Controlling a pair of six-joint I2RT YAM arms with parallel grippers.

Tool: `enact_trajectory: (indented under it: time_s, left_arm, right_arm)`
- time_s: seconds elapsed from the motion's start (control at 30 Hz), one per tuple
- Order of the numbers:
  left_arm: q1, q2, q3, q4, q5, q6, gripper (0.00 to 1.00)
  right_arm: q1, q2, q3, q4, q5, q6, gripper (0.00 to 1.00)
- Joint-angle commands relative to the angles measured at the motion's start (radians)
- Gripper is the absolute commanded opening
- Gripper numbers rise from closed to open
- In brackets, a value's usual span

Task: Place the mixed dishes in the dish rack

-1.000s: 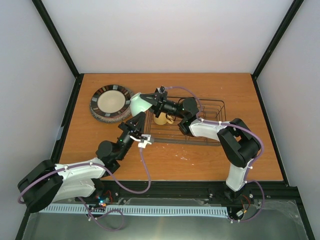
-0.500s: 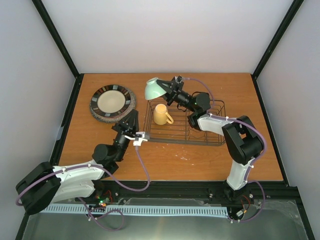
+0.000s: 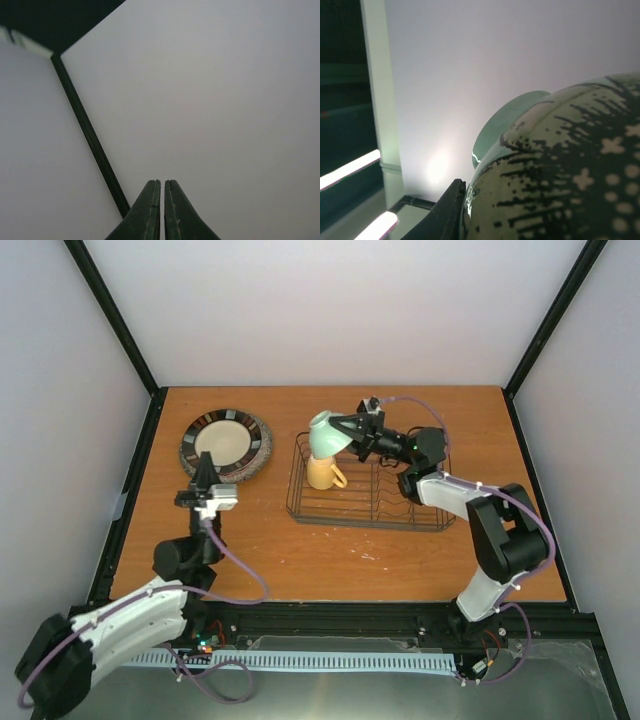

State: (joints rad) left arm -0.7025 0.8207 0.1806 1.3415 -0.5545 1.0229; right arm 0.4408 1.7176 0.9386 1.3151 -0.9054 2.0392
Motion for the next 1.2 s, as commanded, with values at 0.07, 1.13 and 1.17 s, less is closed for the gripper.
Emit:
enact_trajectory:
  time_s: [0.07,1.13,1.17]
  left_arm:
    - [0.125,-0.201,-0.006,-0.374,0.039,-0.466,0.04]
    - [0.144,-0.21,-0.07,-0.427,0.035,-0.537,0.04]
    - [0.144,-0.209,-0.069,-0.426,0.036,-0.535,0.04]
  right_arm:
    - [-0.053,-0.137,-0.028,-0.156,-0.254,-0.261,0.03]
    - [0.062,0.136,-0.153,-0.009,-0.366,-0.356,0.03]
    - [0.062,0.121,-0.145,-0.115,-0.373,-0.441,0.03]
